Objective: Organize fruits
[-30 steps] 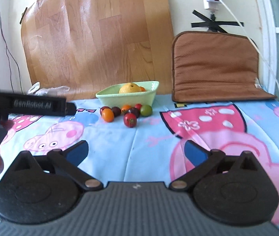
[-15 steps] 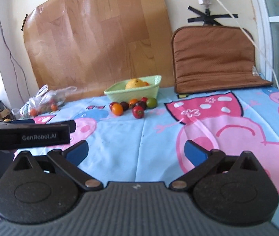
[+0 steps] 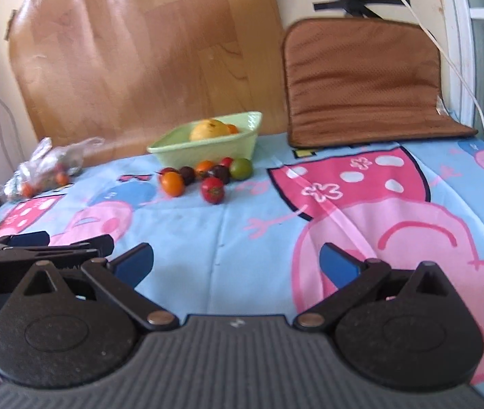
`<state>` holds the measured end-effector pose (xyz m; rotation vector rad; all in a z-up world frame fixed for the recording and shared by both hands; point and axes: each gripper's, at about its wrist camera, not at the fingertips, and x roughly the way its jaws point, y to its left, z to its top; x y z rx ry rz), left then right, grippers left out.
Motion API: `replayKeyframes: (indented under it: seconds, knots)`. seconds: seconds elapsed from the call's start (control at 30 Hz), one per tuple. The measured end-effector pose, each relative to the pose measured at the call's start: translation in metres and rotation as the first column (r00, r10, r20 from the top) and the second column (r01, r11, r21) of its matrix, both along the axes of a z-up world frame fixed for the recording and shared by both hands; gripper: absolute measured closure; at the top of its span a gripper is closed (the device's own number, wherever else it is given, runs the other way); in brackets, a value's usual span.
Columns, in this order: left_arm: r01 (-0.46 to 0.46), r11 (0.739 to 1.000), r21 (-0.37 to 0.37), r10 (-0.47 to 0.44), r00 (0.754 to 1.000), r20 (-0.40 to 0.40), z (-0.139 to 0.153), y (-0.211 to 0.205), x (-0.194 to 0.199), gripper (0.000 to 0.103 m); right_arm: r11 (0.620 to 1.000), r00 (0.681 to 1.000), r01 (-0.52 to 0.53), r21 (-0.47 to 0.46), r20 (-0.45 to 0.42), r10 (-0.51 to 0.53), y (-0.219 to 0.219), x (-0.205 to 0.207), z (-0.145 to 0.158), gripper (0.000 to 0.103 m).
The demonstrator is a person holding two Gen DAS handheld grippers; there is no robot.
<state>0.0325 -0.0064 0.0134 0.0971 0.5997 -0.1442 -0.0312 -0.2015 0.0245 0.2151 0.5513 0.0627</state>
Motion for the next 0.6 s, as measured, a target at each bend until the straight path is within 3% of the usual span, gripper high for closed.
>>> replayKeyframes:
  seconds: [0.1, 0.3, 0.37, 0.6]
  knots:
    - [0.013, 1.000, 0.025, -0.013, 1.000, 0.002, -0.007, -0.005, 0.017, 0.000, 1.000, 0.999, 0.015, -0.006, -0.034, -0.015, -0.003, 0.013, -0.010, 0.000]
    - [0.059, 0.997, -0.055, -0.062, 0.997, -0.051, -0.010, -0.005, 0.040, 0.000, 0.995, 0.993, 0.089, -0.052, -0.073, -0.092, -0.005, 0.033, -0.017, 0.004]
    - [0.082, 0.995, -0.062, -0.088, 0.991, -0.102, -0.014, -0.007, 0.047, 0.000, 0.992, 0.991, 0.108, -0.063, -0.076, -0.113, -0.003, 0.036, -0.016, 0.004]
    - [0.081, 0.994, -0.079, -0.089, 0.991, -0.101, -0.012, -0.006, 0.044, 0.000, 0.986, 0.988, 0.120, -0.113, -0.081, -0.130, 0.008, 0.044, -0.020, 0.003]
